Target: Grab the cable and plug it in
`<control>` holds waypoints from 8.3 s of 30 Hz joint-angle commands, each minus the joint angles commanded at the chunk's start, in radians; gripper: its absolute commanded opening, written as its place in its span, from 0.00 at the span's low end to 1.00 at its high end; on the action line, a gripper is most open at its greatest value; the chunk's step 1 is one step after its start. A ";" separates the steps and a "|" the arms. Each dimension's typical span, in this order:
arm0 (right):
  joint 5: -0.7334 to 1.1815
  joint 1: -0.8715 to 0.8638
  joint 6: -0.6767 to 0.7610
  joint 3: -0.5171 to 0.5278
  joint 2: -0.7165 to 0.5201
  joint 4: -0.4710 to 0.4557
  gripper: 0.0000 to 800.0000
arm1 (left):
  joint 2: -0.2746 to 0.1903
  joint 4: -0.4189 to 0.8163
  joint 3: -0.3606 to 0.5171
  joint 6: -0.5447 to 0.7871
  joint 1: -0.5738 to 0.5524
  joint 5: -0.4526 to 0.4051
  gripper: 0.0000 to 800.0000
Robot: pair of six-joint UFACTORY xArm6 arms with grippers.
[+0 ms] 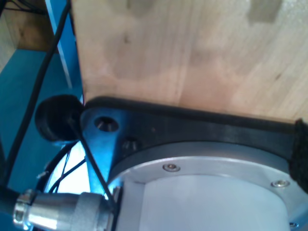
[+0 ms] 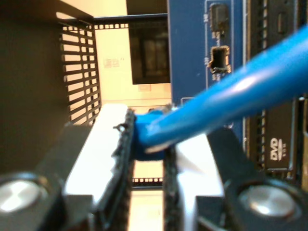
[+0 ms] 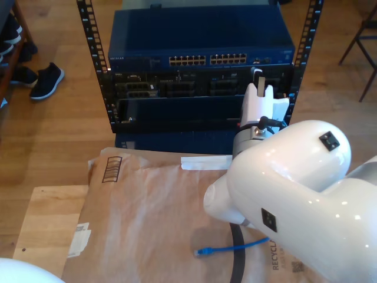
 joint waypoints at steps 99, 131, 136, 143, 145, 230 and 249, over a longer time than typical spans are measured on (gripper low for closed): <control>-0.017 -0.106 -0.003 -0.255 0.215 -0.190 0.00 | 0.000 0.000 -0.002 0.000 0.000 0.000 1.00; 0.000 -0.106 -0.006 -0.252 0.215 -0.190 0.00 | 0.000 0.000 -0.002 0.000 0.000 0.000 1.00; -0.005 -0.106 -0.003 -0.250 0.215 -0.189 0.00 | 0.000 0.000 -0.002 0.000 0.000 0.000 1.00; -0.037 -0.106 -0.003 -0.238 0.216 -0.184 0.00 | 0.000 0.000 -0.002 0.000 0.000 0.000 1.00; -0.041 -0.106 -0.003 -0.235 0.215 -0.184 0.00 | 0.000 0.000 -0.002 0.000 0.000 0.000 1.00; -0.034 -0.112 -0.003 -0.308 0.259 -0.187 0.00 | 0.000 0.000 -0.002 0.000 0.000 0.000 1.00; -0.028 -0.110 -0.003 -0.311 0.261 -0.184 0.00 | 0.000 0.000 -0.002 0.000 0.000 0.000 1.00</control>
